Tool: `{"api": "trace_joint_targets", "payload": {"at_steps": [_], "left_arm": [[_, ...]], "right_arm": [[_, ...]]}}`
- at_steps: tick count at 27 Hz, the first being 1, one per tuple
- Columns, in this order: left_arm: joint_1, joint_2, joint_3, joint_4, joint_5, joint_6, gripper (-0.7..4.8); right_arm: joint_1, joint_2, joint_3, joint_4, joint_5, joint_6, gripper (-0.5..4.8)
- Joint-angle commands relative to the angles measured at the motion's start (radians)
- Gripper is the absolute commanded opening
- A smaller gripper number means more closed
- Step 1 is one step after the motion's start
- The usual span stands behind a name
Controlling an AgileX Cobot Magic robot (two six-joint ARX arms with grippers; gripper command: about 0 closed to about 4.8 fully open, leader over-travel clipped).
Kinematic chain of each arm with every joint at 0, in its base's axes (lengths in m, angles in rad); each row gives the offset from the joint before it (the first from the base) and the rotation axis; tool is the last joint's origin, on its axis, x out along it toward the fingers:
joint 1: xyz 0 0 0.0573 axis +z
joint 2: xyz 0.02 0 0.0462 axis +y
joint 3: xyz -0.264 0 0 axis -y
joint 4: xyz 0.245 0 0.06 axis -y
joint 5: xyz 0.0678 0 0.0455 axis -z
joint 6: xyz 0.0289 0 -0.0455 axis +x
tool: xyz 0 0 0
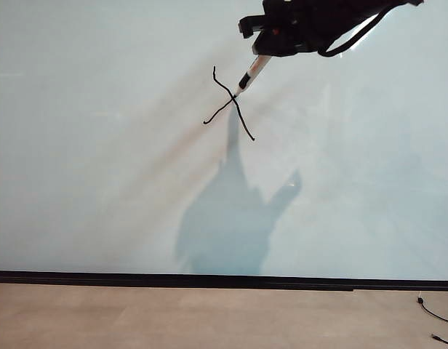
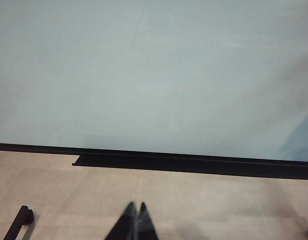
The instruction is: Pick up the pen on the shelf to the right of the whiteboard and draw a cross mark.
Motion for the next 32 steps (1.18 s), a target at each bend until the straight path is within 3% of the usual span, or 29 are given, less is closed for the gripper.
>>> {"api": "trace_joint_targets", "payload": {"at_steps": [1, 25, 32], "left_arm": [[0.0, 0.0, 0.003, 0.009, 0.003, 0.004, -0.04], [0.0, 0.0, 0.003, 0.009, 0.003, 0.005, -0.04], [0.0, 0.0, 0.003, 0.009, 0.004, 0.005, -0.04]], "right_arm": [[-0.002, -0.025, 0.002, 0.002, 0.035, -0.02, -0.07], [-0.026, -0.137, -0.005, -0.058, 0.078, -0.05, -0.07], [0.087, -0.307, -0.1, -0.098, 0.135, -0.055, -0.07]]}}
